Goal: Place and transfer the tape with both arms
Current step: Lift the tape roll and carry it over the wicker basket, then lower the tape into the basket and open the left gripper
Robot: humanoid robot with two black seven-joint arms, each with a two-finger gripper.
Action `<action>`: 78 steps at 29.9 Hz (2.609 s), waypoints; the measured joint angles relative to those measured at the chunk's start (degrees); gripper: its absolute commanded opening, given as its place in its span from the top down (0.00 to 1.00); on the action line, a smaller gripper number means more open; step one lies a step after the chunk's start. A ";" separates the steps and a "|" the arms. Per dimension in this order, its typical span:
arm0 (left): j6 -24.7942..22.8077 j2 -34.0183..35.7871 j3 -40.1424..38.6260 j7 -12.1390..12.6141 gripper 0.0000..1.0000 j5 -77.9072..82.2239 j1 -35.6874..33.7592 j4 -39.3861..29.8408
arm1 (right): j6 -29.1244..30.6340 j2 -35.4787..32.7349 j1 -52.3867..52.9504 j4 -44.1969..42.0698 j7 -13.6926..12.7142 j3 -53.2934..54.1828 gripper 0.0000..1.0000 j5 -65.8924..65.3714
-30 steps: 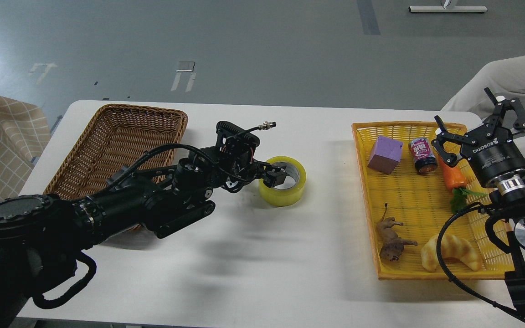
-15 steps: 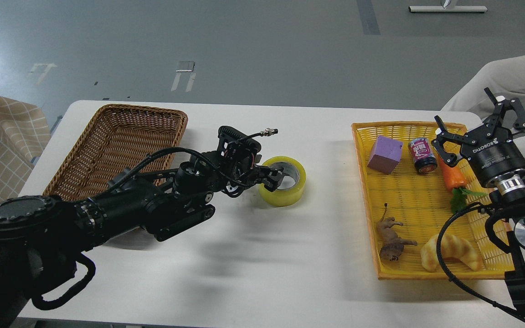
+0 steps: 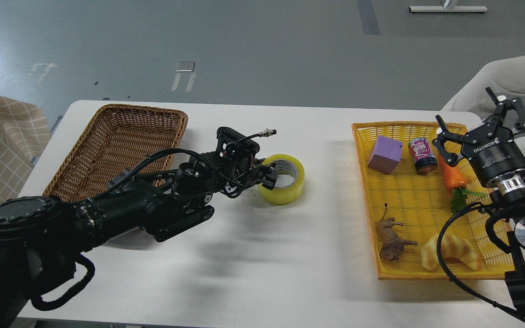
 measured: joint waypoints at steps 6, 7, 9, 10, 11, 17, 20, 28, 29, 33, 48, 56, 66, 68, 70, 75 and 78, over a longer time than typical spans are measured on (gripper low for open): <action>0.00 0.51 -0.39 -0.21 1.00 -0.18 -2.26 -0.69 | 0.00 0.04 0.02 -0.06 0.04 0.04 0.00 0.00; 0.00 0.81 -0.55 -0.32 1.00 -0.23 -2.92 -1.10 | 0.00 0.05 0.02 -0.07 0.04 0.04 0.00 0.00; 0.21 1.60 -0.85 -0.53 1.00 -0.39 -4.19 -2.35 | 0.00 0.08 0.02 -0.08 0.04 0.04 0.00 0.00; 0.33 1.93 -0.87 -0.55 1.00 -0.43 -4.63 -2.85 | 0.00 0.10 0.02 -0.08 0.04 0.04 0.00 0.00; 0.40 2.23 -0.87 -0.59 1.00 -0.46 -5.12 -3.26 | 0.00 0.12 0.02 -0.08 0.04 0.04 0.00 0.00; 0.54 4.45 -0.90 -0.87 1.00 -1.88 -9.54 -3.96 | 0.00 0.08 0.07 -0.05 0.04 0.04 0.00 0.00; 0.54 6.52 -0.85 -1.95 1.00 -3.09 -11.55 -4.45 | 0.00 0.07 0.08 0.04 0.04 0.10 0.00 0.00; 0.51 17.70 -0.32 -5.50 1.00 -3.45 -13.29 -8.29 | 0.00 0.15 0.01 0.06 0.04 0.39 0.00 0.00; 0.48 19.31 -0.27 -6.04 1.00 -3.45 -13.18 -8.79 | 0.00 0.26 0.00 0.01 0.04 0.39 0.00 0.00; 0.44 26.04 -0.11 -7.67 1.00 -3.34 -12.32 -11.27 | 0.00 0.62 0.00 -0.44 0.04 0.39 0.00 0.00; 1.18 43.71 -0.08 -11.64 1.00 -3.18 -5.15 -14.46 | 0.00 2.09 0.57 -0.88 0.04 0.12 0.00 0.00; 3.53 46.27 -0.10 -11.66 1.00 -3.13 -1.56 -14.41 | 0.00 2.36 0.49 -0.77 0.04 0.07 0.00 0.00; 5.07 46.00 -0.11 -11.65 1.00 -2.82 4.16 -13.87 | 0.00 2.35 0.44 -0.75 0.03 0.12 0.00 0.00; 5.31 45.75 -0.11 -11.65 1.00 -2.82 5.32 -13.75 | 0.00 2.35 0.32 -0.66 -0.03 0.12 0.00 0.00; 5.40 45.67 -0.11 -11.61 1.00 -2.82 5.91 -13.51 | 0.00 2.33 0.31 -0.64 -0.03 0.12 0.00 0.00; 5.59 45.47 -0.11 -11.57 1.00 -2.91 7.07 -13.28 | 0.00 2.33 0.31 -0.62 -0.03 0.12 0.00 0.00; 6.32 45.27 -0.07 -11.57 1.00 -2.91 8.07 -12.79 | 0.00 2.33 0.33 -0.62 -0.03 0.12 0.00 0.00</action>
